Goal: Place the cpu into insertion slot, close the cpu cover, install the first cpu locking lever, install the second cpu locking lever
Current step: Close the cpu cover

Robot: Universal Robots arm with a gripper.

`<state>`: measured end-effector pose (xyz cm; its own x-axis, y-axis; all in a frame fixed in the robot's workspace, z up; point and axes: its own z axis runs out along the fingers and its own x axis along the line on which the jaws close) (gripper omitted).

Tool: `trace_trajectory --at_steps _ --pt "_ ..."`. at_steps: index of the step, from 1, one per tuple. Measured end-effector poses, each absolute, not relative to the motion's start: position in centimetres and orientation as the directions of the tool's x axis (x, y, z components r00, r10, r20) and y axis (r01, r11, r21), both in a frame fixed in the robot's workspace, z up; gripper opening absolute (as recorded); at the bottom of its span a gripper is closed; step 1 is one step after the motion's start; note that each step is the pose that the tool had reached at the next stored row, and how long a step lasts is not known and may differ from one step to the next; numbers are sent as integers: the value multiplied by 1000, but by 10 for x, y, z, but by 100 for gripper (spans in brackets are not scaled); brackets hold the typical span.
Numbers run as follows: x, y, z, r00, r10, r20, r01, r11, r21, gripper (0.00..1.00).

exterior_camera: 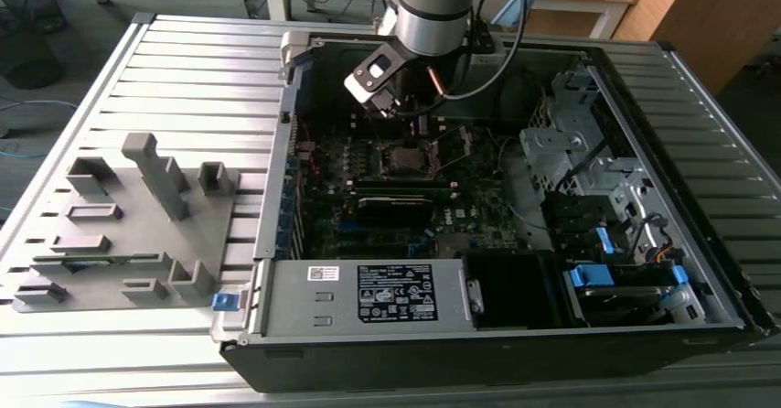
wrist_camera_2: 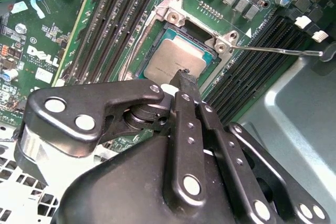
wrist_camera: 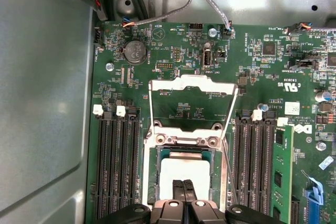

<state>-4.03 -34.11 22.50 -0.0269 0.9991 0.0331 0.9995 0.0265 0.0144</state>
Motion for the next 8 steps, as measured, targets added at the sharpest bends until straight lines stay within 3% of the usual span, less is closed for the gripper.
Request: trace_trajectory --at_steps 8 --pt "-40 -341 227 -27 999 33 1000 26 14 10"
